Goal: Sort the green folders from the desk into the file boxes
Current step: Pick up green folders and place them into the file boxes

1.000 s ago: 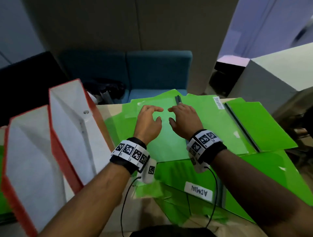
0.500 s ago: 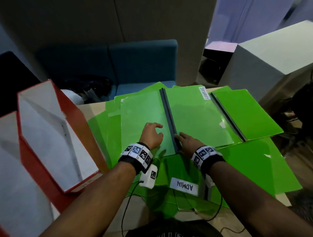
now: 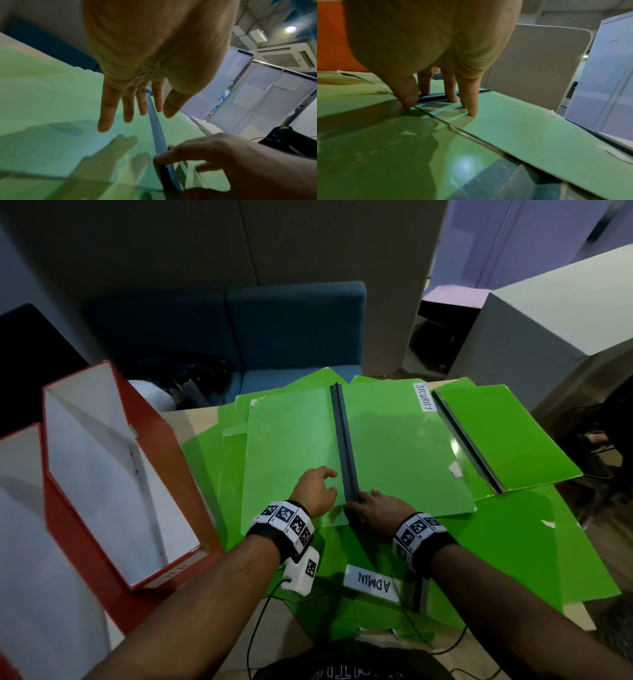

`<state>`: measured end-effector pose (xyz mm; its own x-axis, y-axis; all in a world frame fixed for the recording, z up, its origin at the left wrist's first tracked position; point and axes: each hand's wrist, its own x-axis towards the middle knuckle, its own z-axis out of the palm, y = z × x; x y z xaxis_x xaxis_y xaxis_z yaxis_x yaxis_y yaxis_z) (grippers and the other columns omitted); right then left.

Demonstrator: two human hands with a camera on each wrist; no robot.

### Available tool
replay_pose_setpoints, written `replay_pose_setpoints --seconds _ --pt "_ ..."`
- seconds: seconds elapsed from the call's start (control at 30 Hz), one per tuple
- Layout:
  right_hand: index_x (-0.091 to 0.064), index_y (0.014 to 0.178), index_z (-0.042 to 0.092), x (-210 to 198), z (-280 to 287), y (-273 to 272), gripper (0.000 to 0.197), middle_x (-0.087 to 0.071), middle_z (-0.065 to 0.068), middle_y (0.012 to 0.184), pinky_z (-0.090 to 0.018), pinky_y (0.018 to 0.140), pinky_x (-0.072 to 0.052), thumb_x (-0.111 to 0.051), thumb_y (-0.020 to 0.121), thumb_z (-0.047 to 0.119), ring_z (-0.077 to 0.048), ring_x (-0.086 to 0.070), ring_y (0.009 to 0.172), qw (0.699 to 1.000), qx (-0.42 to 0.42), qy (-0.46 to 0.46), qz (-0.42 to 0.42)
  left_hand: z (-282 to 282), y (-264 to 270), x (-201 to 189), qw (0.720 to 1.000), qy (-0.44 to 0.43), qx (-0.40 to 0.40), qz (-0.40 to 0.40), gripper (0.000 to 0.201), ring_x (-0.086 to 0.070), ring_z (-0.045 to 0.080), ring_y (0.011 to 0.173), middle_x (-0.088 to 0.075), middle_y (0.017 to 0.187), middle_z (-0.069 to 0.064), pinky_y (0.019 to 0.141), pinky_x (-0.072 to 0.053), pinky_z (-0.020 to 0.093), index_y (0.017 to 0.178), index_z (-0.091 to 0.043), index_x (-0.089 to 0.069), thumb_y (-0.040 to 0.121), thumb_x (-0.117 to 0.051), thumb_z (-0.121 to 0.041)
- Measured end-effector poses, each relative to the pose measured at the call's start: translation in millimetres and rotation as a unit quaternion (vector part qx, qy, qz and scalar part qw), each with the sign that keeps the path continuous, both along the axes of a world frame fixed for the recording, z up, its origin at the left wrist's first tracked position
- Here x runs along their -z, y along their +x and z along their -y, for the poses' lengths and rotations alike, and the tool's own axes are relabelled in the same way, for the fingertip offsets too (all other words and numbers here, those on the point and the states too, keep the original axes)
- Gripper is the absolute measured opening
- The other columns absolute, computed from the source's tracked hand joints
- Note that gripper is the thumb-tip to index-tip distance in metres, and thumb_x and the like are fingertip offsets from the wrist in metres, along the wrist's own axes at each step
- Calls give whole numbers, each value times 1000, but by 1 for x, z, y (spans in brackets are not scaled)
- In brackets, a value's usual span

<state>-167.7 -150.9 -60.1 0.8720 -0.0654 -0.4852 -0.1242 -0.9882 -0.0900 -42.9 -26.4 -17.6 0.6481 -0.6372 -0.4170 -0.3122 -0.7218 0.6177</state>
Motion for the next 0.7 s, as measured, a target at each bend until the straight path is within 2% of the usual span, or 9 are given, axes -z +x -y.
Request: replay_pose_setpoints --seconds 0.1,0.17,0.27,0.33,0.4,0.47,0.57,0.63,0.7 --pt "-56 124 19 -1 -5 3 38 -45 -10 133 -49 89 -50 -45 96 41 -35 -44 120 1000 22 20 5 -5 -11 12 998 42 18 -39 45 -59 24 114 -53 138 11 95 -51 34 138 -19 -48 93 -56 -15" --pt "-66 106 12 -1 -6 7 40 -58 -7 115 -42 82 -52 -50 93 46 -28 -55 105 996 77 44 29 -7 -15 18 997 56 32 -40 47 -62 25 109 -53 139 12 91 -53 35 141 -19 -45 95 -52 -15" --pt "-64 107 20 -1 -2 14 29 -66 -5 98 -31 67 -49 -60 87 41 -24 -63 85 967 227 70 89 -9 -18 17 997 57 46 -32 49 -60 25 113 -51 141 10 94 -51 34 143 -20 -43 96 -48 -11" --pt "-52 124 25 -1 -2 19 42 -67 -5 101 -33 70 -51 -63 85 37 -26 -64 88 944 301 85 103 -11 -20 13 997 51 56 -33 51 -57 25 119 -49 144 8 97 -50 34 145 -21 -42 95 -47 -10" --pt "-49 128 24 -2 -5 25 47 -65 -8 106 -35 75 -51 -62 85 38 -29 -63 93 937 323 86 100 -15 -26 10 995 31 79 -52 59 -58 25 117 -49 145 5 92 -51 30 149 -26 -34 94 -46 -6" --pt "-53 124 22 -4 -10 30 43 -65 -9 108 -33 74 -49 -62 86 37 -29 -64 93 935 333 80 87 -19 -32 9 991 28 111 -75 76 -64 27 105 -48 146 3 77 -52 30 153 -32 -14 92 -46 -1" --pt "-63 104 18 0 -17 32 27 -69 -5 98 -29 68 -51 -64 85 36 -25 -66 82 937 337 67 64 -24 -35 15 988 39 126 -78 94 -67 26 92 -49 145 2 67 -53 34 151 -34 17 91 -47 0" --pt "-67 95 17 2 -20 31 19 -70 -4 91 -30 67 -54 -64 84 32 -24 -66 77 934 346 68 54 -28 -34 21 989 13 109 -94 93 -68 20 93 -45 147 -7 62 -51 28 150 -34 19 92 -45 1" --pt "-68 92 16 0 -21 31 16 -69 -5 88 -31 69 -55 -63 84 29 -25 -66 76 935 344 67 47 -31 -33 22 990 -7 97 -98 87 -66 17 101 -44 148 -10 68 -55 29 153 -32 7 92 -45 2"
